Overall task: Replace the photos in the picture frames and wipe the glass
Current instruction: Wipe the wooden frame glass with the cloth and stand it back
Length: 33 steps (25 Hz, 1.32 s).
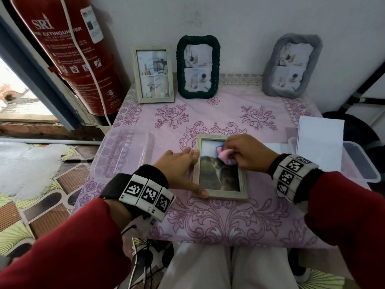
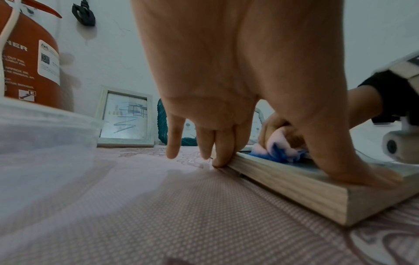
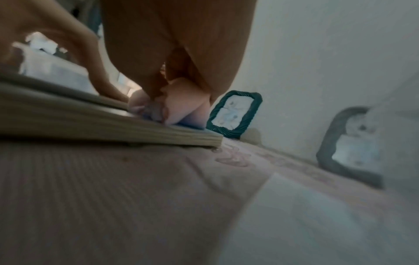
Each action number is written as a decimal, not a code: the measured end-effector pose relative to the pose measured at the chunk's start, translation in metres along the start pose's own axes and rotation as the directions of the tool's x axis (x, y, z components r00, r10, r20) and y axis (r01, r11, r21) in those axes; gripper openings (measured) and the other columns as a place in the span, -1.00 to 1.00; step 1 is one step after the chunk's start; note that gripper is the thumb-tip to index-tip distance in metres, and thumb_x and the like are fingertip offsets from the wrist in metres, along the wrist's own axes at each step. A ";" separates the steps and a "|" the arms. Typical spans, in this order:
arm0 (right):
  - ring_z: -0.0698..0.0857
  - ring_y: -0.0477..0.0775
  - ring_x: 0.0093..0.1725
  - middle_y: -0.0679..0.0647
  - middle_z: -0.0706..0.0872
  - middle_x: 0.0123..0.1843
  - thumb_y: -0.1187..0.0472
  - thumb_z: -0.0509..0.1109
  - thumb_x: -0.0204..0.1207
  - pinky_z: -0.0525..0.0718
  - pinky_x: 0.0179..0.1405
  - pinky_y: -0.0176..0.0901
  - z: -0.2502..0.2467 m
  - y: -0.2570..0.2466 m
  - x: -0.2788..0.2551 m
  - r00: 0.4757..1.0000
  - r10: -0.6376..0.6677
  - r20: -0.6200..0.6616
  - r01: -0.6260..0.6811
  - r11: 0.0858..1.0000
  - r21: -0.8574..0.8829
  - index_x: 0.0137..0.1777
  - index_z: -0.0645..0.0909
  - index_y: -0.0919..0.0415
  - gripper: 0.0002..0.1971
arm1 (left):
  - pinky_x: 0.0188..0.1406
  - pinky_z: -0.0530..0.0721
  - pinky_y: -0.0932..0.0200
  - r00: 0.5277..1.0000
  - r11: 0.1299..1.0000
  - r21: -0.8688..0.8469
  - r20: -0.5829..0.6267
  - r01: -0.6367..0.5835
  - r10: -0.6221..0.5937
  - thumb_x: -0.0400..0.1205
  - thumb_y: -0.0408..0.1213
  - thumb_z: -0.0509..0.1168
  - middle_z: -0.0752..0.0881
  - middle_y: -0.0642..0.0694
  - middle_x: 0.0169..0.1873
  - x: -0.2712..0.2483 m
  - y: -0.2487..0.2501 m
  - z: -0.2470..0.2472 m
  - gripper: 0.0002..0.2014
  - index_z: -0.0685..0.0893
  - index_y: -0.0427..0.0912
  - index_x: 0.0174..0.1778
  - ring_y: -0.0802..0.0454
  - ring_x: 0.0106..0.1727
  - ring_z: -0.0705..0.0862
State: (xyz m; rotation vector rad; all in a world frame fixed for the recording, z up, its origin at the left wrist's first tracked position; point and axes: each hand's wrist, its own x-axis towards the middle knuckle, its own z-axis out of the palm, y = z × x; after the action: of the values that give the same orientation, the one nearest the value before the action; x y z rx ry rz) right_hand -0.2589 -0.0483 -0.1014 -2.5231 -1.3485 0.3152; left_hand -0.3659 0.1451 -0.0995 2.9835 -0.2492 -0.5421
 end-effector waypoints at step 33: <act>0.57 0.21 0.20 0.19 0.67 0.21 0.26 0.38 0.52 0.32 0.22 -0.24 0.015 -0.010 -0.040 0.981 -0.187 0.043 0.186 0.982 0.034 0.15 0.72 0.23 -0.77 | 0.37 0.40 0.02 0.999 0.995 -0.092 0.038 0.029 -0.025 0.23 0.41 0.39 0.46 -0.18 0.43 -0.002 -0.002 0.002 0.07 0.20 -0.10 0.55 -0.12 0.33 0.54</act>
State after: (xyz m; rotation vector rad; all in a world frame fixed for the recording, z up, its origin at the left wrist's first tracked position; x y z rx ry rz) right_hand -0.2929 -0.0748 -0.1096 -2.3561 -1.5719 0.3544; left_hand -0.3676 0.1475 -0.1007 2.8937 -0.1821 -0.5956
